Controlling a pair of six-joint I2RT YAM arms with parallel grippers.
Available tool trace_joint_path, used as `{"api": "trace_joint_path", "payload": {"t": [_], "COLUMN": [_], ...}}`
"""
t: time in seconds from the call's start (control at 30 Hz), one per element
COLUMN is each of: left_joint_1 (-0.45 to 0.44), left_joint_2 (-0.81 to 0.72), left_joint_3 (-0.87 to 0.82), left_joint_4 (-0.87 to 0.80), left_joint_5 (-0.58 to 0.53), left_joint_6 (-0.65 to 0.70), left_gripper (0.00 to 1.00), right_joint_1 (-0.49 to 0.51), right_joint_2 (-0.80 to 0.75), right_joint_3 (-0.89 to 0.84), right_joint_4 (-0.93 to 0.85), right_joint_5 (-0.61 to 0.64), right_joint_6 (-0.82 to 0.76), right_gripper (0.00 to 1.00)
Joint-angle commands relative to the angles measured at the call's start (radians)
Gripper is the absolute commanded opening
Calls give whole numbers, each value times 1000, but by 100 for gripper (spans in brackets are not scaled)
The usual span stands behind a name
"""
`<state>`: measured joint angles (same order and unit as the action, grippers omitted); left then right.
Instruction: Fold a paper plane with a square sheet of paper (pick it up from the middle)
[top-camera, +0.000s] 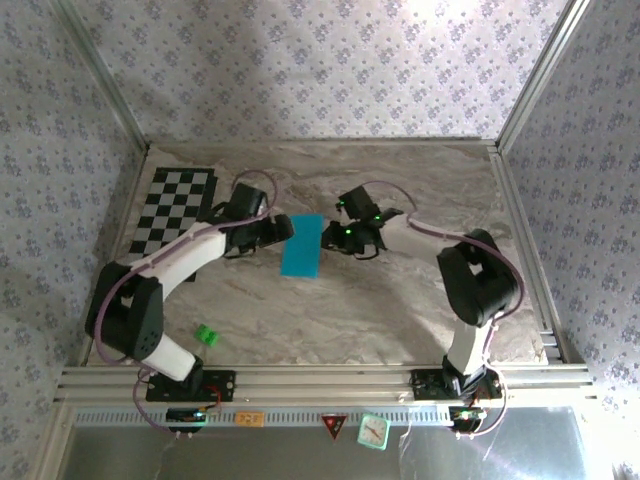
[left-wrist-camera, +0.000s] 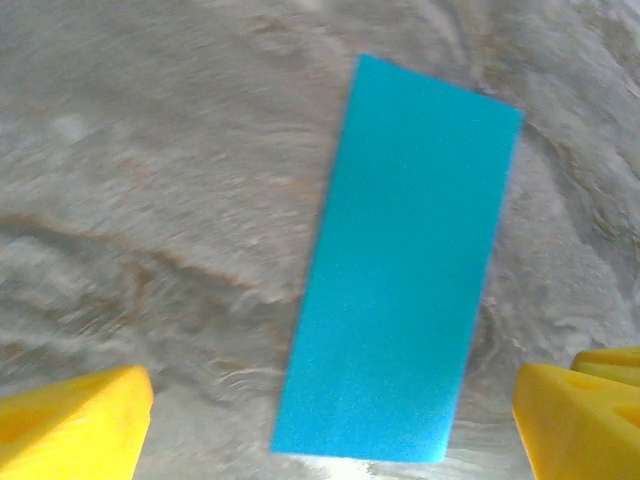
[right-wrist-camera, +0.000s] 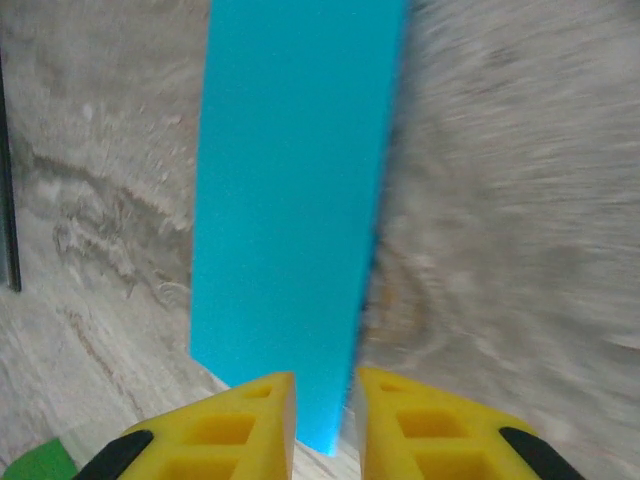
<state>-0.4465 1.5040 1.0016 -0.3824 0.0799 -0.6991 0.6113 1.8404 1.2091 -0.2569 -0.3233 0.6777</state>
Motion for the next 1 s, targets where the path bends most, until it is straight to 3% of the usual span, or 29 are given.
{"api": "trace_joint_path", "payload": {"t": [0.0,0.2,0.57,0.97], "left_joint_1": [27,63,82,42], "left_joint_2": [-75,-120,-84,6], "left_joint_3": [-67,-118,-121,-140], "left_joint_4": [66,51,70,167], "left_joint_5": [34,54,150,332], "left_joint_6": [-37,-46,-68,-90], "left_gripper": [99,100,100,96], "right_joint_1": [33,58,36,-35], "right_joint_2": [74,186,252,168], "right_joint_3": [86,196,195,61], "right_joint_4": [-30,-89,-161,-184], "right_joint_5": [-26,-22,-11,-90], "right_joint_6": [-26,-41,-41,-275], "right_gripper": [21,20,20,21]}}
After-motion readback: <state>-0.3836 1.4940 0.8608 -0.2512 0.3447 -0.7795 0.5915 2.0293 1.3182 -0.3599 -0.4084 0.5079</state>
